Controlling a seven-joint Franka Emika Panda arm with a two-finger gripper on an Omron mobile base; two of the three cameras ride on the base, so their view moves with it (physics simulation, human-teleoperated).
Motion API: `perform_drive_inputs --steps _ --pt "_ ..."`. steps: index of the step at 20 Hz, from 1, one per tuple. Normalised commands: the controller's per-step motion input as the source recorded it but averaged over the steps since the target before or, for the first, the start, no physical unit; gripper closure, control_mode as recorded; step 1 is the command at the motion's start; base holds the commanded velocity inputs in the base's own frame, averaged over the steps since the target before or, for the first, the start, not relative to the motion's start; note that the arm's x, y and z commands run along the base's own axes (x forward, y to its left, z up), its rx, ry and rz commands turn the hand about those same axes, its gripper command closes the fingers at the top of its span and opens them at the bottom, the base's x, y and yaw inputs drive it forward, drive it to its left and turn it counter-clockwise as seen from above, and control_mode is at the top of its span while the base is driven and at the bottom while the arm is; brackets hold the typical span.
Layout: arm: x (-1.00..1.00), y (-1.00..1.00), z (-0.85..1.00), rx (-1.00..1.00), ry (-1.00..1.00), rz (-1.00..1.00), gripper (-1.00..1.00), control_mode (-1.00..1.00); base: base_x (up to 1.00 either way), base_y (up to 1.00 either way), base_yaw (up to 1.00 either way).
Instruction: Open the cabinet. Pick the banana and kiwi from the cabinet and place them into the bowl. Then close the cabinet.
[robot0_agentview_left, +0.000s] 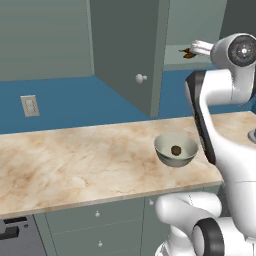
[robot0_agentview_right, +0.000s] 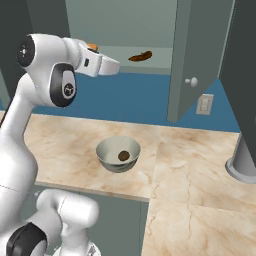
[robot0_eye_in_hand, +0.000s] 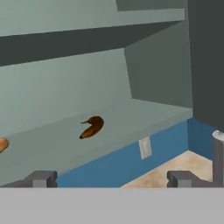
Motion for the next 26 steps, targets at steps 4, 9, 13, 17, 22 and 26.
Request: perform_drive_inputs --steps 4,9,13,17,22,26 --pt "0.0 -0.17 0.2 0.05 0.0 0.14 -1.0 -1.0 0.0 0.0 0.0" --pt "0.09 -0.17 0.0 0.01 0.02 0.05 -1.0 -1.0 0.0 0.0 0.0" --pt "0.33 -0.15 0.0 0.01 0.07 0.03 -1.0 -1.0 0.0 0.0 0.0" --pt "0.42 -0.12 0.0 0.02 0.07 0.01 -1.0 -1.0 0.0 0.0 0.0" --pt "0.54 -0.08 0.0 0.02 0.07 0.0 -1.0 -1.0 0.0 0.0 0.0" --pt "0.57 -0.03 -0.05 0.0 0.05 0.0 -1.0 -1.0 0.0 0.0 0.0"
